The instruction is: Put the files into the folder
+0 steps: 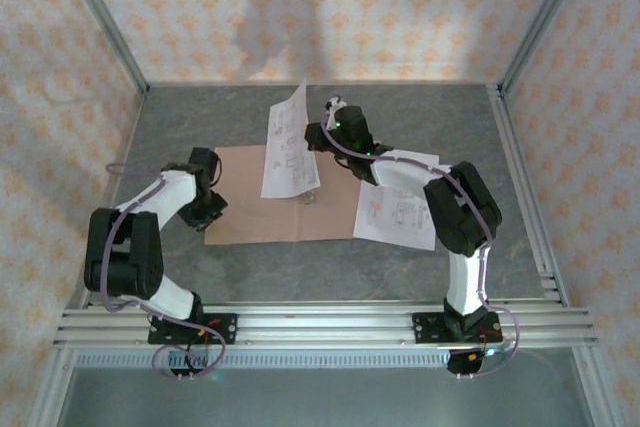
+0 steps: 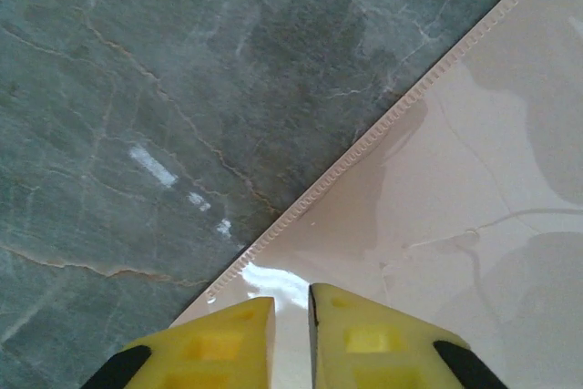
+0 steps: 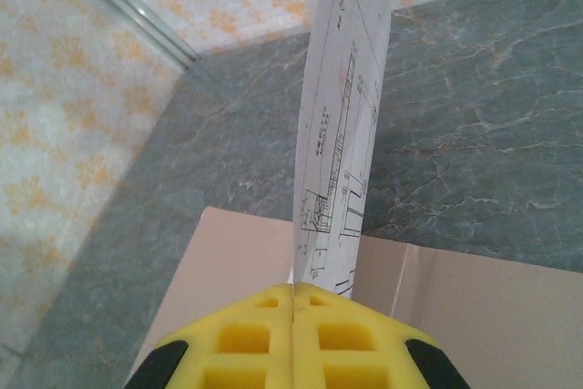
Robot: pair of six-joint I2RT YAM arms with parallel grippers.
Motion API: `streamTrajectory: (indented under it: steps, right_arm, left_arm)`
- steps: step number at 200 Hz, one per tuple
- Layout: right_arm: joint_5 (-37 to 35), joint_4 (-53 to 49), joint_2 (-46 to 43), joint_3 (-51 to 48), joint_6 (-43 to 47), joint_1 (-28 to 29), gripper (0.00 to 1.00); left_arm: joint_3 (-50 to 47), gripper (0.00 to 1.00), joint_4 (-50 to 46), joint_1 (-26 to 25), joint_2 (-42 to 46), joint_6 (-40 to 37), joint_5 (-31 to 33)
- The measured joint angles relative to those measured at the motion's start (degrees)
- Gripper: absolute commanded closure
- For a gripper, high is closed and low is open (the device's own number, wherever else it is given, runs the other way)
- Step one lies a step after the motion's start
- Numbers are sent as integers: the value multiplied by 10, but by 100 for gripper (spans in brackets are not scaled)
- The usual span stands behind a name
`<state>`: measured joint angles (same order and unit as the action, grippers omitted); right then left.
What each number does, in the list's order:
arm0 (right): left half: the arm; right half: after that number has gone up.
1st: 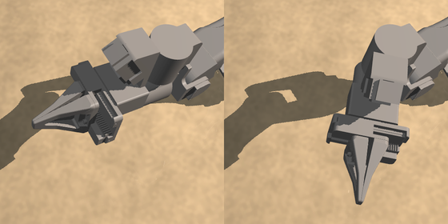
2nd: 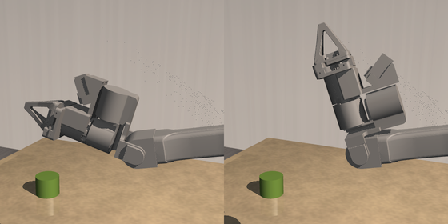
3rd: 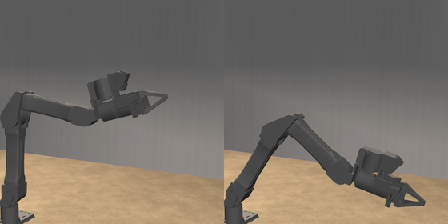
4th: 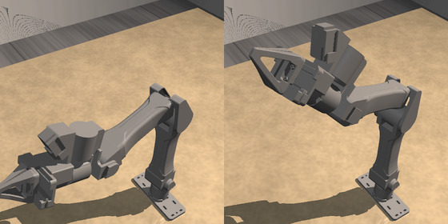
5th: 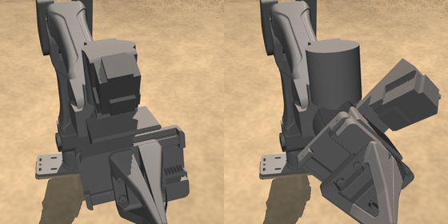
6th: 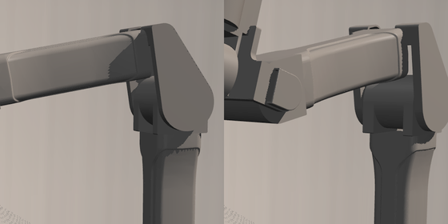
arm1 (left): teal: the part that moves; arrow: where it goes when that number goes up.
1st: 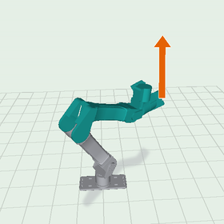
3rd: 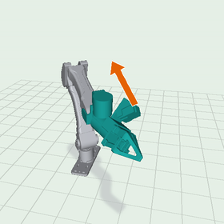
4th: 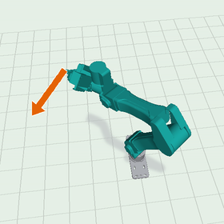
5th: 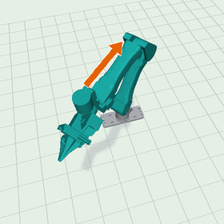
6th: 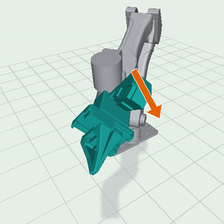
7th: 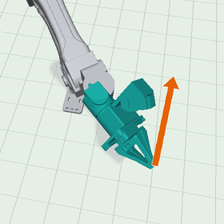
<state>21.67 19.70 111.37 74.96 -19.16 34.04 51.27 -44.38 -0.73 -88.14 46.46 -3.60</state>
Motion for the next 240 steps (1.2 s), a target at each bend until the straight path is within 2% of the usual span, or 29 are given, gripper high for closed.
streamTrajectory:
  steps: [47, 161, 240]
  right_arm:
    - [8, 11, 5, -13, 67, 6, 100]
    - [8, 24, 8, -17, 94, 44, 100]
    - [-32, 31, 11, 0, 102, 48, 100]
  left_arm:
    - [0, 100, 13, 0, -42, 4, -4]
    - [-9, 100, 31, 0, -38, 4, -4]
    - [-11, 100, 35, 0, -34, 4, -5]
